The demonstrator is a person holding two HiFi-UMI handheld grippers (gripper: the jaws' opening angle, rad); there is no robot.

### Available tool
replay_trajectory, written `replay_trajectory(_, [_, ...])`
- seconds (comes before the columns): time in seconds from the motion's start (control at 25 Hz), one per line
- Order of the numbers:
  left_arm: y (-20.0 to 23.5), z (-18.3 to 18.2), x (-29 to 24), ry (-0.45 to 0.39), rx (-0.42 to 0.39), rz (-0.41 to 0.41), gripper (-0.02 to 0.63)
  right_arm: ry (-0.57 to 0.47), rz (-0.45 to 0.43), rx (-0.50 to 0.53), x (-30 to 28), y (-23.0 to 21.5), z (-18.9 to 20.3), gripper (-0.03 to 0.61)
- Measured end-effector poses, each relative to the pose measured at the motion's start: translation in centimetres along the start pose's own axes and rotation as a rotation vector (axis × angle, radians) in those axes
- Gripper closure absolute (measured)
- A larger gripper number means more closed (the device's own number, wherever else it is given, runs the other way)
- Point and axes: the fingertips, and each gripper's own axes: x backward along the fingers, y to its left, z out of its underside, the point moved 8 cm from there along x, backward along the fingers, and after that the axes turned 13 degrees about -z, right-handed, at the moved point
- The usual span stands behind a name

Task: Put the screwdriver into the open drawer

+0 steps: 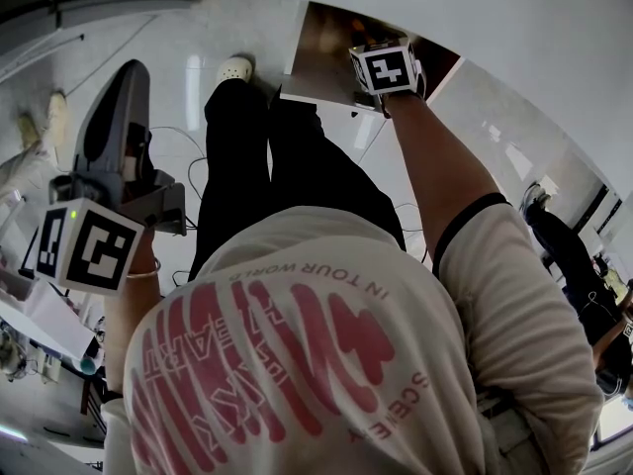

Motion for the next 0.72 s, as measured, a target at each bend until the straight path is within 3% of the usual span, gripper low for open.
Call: replay_trajectory(0.72, [2.1, 0.9, 0.2, 0.003, 0.023, -0.016, 0.607, 0.010, 0.013, -0.028, -1.4, 0.4, 0.2, 0.469])
